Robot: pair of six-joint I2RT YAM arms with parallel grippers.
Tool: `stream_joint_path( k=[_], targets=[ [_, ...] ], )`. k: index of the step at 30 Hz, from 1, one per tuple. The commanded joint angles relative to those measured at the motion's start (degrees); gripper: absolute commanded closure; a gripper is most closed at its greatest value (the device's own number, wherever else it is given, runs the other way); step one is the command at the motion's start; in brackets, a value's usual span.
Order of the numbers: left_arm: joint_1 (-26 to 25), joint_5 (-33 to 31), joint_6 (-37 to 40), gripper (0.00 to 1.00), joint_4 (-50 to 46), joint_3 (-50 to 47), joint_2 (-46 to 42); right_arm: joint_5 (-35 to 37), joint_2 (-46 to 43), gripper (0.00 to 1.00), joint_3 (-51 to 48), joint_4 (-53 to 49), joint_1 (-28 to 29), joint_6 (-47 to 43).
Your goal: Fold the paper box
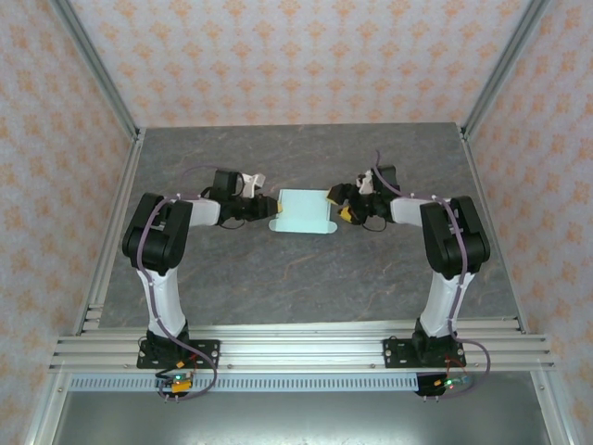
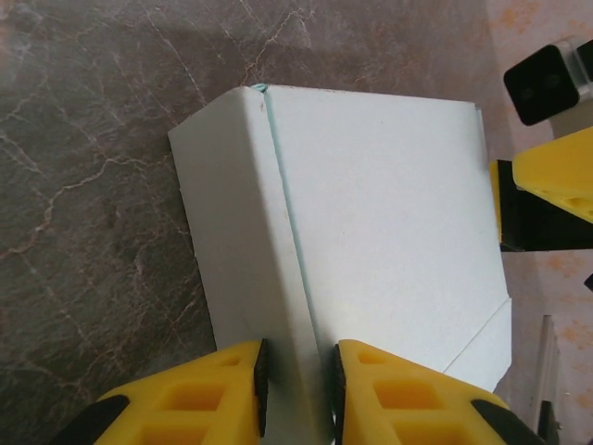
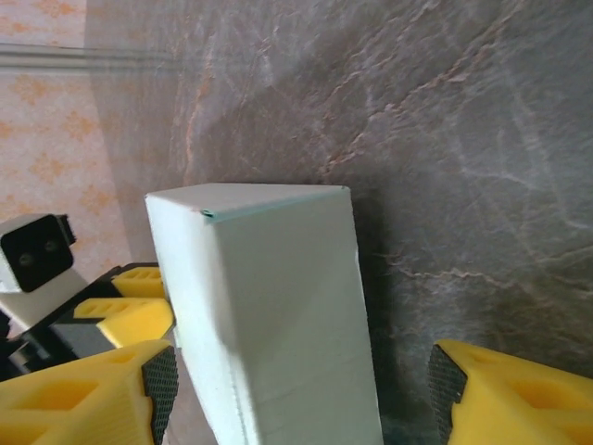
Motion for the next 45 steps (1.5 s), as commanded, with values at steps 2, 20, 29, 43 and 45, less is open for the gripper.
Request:
stream_joint_path(
  k=[2, 20, 29, 43, 45],
  targets=[
    [1.2, -4.4, -0.9, 0.77, -4.1, -3.3, 3.5, -3.6, 0.7, 0.27, 0.4, 2.9, 0.0, 1.9],
    [1.8, -4.4, -4.0, 0.79, -3.3, -2.9, 4.7, -5.9, 6.3, 0.32, -4.1, 27.4, 2.2, 22.4],
    [1.8, -4.2, -6.6, 0.52, 0.4, -4.4, 0.7, -4.6, 5.9, 0.54, -4.8, 36.5, 2.8, 32.9],
    [0.4, -9.7, 10.7, 0.14, 17.7, -12.0, -21.7, -3.8, -1.8, 0.58, -1.9, 9.8, 1.8, 38.2],
    [-2.4, -10.4, 27.5, 0.13, 7.9, -10.7, -23.2, -4.8, -2.6, 0.57, -0.4, 4.8, 1.4, 37.6]
  ],
)
